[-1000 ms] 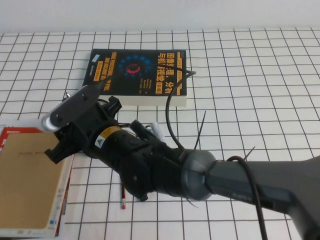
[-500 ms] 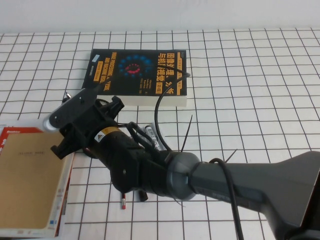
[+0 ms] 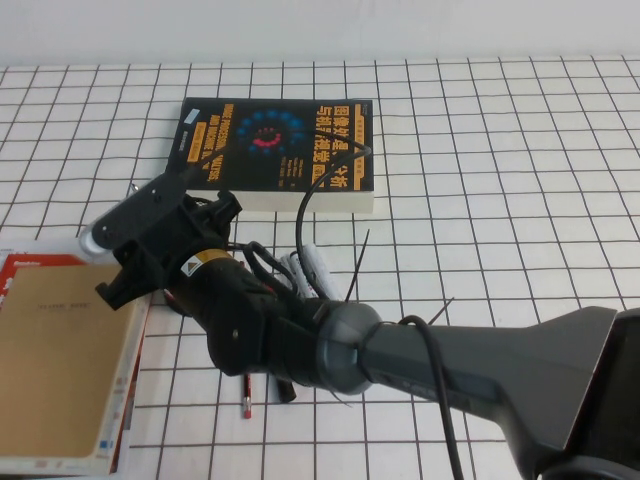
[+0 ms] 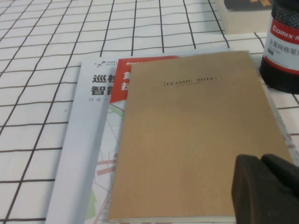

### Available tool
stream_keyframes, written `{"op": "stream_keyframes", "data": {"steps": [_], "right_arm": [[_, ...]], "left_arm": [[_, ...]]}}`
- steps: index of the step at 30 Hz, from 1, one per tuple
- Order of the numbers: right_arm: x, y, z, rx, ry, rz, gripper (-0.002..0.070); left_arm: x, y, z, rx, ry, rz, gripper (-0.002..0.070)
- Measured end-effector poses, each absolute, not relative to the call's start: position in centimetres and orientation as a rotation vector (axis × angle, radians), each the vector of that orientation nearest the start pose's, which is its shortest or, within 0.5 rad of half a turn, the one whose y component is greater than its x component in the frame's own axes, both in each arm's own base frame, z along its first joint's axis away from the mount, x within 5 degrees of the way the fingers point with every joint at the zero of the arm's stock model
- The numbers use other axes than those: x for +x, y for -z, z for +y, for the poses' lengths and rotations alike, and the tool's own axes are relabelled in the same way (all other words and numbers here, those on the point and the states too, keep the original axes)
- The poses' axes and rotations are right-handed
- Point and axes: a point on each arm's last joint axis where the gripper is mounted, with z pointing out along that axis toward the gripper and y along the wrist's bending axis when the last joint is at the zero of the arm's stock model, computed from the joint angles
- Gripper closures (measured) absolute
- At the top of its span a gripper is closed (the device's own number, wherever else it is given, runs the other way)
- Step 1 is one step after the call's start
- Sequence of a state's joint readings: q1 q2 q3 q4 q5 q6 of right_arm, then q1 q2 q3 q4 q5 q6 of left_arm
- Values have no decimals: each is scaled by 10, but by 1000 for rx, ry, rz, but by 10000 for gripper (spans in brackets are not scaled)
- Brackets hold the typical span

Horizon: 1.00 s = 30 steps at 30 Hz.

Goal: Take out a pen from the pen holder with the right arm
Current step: 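Take a marker out of the pen holder and lay it on the table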

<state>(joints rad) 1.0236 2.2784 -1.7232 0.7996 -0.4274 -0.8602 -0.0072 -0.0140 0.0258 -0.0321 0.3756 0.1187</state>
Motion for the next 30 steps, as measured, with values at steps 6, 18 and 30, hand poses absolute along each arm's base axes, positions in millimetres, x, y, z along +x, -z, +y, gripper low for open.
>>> {"op": "stream_keyframes", "data": {"steps": [6, 18, 30], "right_arm": [[307, -204, 436, -734, -379, 1588, 356], [309, -199, 437, -731, -367, 1585, 356], [310, -200, 437, -727, -367, 1586, 485]], "left_arm": [[52, -171, -1, 98, -45, 1868, 679], [52, -171, -1, 98, -45, 1868, 679], [52, -171, -1, 98, -45, 1868, 679]]}}
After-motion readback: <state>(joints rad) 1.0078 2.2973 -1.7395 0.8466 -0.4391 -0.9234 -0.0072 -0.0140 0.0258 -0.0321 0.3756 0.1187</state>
